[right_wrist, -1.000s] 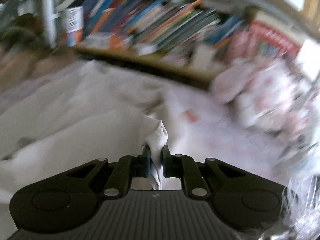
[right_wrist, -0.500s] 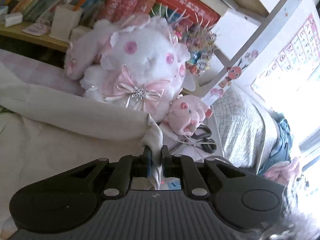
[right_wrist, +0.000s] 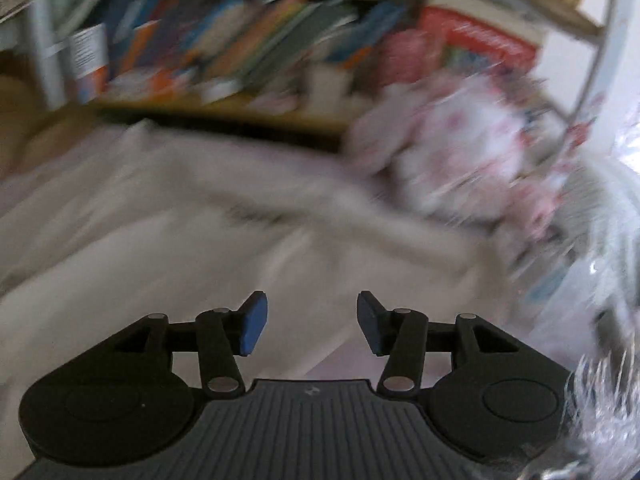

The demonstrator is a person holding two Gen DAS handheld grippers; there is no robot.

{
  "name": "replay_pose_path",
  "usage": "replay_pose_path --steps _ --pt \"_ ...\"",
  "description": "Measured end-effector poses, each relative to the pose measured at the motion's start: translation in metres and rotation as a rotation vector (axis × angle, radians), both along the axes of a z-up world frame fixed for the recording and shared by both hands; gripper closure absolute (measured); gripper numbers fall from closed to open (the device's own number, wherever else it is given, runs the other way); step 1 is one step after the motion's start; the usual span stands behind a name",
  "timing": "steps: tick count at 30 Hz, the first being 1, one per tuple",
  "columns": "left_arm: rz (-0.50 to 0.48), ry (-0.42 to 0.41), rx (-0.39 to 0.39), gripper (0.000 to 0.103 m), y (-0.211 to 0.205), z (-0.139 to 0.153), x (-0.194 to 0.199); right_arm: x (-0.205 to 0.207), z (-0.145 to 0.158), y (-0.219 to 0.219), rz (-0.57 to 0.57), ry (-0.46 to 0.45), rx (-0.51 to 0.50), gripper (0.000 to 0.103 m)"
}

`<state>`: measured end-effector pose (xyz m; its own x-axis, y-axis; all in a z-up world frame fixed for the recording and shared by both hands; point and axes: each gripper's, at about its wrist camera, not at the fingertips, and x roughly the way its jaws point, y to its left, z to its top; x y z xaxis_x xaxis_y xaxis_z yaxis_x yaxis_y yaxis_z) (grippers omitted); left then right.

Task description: Fold clothes

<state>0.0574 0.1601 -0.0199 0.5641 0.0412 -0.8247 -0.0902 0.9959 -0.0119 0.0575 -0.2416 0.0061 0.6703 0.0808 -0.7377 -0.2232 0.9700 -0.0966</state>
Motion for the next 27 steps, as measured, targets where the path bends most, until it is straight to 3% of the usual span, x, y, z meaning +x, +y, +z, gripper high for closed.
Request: replay_pose_path --steps 1,4,7,12,15,16,21,24,26,27 --pt "-0.010 -0.001 -0.010 0.103 0.002 0.000 0.001 -0.011 -0.006 0.008 0.002 0.022 0.002 0.055" --pt "-0.038 0.000 -0.036 0.103 0.013 0.002 0.006 -0.040 -0.024 0.028 -0.010 0.085 0.003 0.055" --pt "-0.026 -0.078 0.100 0.103 0.032 0.015 0.019 -0.058 -0.034 0.035 -0.039 0.125 -0.003 0.055" --pt "-0.021 -0.261 0.308 0.103 0.051 0.069 0.070 -0.077 -0.040 0.035 -0.095 0.161 -0.007 0.055" --pt "-0.041 -0.298 0.448 0.101 0.039 0.079 0.102 -0.083 -0.041 0.037 -0.110 0.183 0.021 0.055" --pt "-0.039 -0.293 0.462 0.094 0.036 0.078 0.104 -0.084 -0.041 0.038 -0.108 0.185 0.032 0.055" --pt "-0.012 -0.230 0.457 0.086 0.020 0.068 0.100 -0.088 -0.040 0.044 -0.101 0.191 0.089 0.055" --pt "-0.082 -0.239 0.297 0.064 0.008 0.069 0.056 -0.086 -0.041 0.044 -0.096 0.194 0.117 0.055" --pt "-0.134 -0.214 0.160 0.034 -0.002 0.064 0.022 -0.083 -0.041 0.044 -0.092 0.197 0.126 0.055" --pt "-0.159 -0.199 0.090 0.031 -0.006 0.061 0.004 -0.081 -0.042 0.044 -0.092 0.199 0.133 0.055"
